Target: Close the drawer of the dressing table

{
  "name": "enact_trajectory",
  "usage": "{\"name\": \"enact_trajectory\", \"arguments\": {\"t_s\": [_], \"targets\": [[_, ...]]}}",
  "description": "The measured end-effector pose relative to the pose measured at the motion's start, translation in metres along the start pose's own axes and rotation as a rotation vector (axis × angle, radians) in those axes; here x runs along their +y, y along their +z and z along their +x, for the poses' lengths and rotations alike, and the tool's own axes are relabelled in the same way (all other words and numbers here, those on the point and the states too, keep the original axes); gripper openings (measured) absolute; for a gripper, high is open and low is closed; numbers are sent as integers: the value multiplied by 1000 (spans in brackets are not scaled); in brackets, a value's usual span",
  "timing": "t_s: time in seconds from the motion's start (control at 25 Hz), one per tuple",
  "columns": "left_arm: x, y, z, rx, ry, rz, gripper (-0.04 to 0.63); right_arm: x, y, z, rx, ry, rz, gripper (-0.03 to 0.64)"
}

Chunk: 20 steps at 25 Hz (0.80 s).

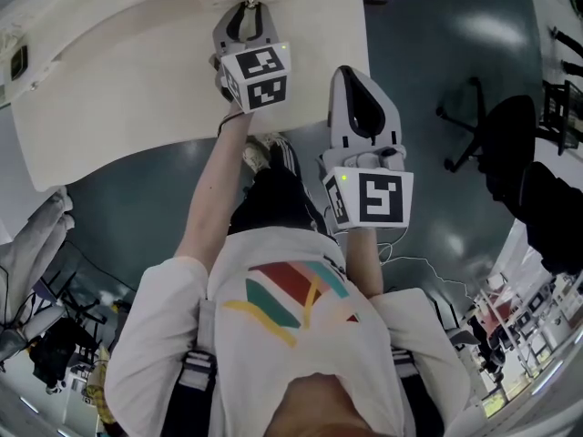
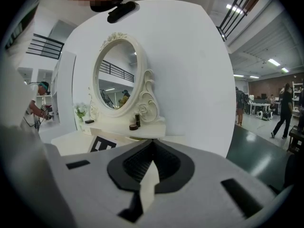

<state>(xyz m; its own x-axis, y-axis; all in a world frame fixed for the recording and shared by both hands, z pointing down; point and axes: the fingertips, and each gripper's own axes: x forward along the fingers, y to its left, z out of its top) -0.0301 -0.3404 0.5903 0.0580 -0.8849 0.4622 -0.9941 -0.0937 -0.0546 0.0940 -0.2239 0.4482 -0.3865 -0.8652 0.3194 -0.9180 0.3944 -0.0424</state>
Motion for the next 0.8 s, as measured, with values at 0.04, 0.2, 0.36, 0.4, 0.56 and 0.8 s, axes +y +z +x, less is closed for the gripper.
{"name": "enact_trajectory", "arguments": {"t_s": [0.04, 0.2, 0.36, 0.4, 0.56, 0.8], "targets": [[0, 1, 1, 0, 1, -1, 84, 0, 0, 0, 1, -1, 1, 0], [-1, 6, 4, -5, 4, 1, 84, -4, 1, -1, -1, -5, 0, 0], [-4, 9, 5, -7, 8, 2, 84, -8, 1, -4, 5, -5, 11, 0], [-4, 9, 6, -8, 9, 3, 84, -9, 0, -4, 4, -5, 10, 0], [-1, 10, 9, -8, 11, 1, 84, -8, 0, -1, 3, -5, 7, 0], [1, 11, 14, -10, 14, -9, 84, -8, -1, 3, 3, -5, 10, 0]]}}
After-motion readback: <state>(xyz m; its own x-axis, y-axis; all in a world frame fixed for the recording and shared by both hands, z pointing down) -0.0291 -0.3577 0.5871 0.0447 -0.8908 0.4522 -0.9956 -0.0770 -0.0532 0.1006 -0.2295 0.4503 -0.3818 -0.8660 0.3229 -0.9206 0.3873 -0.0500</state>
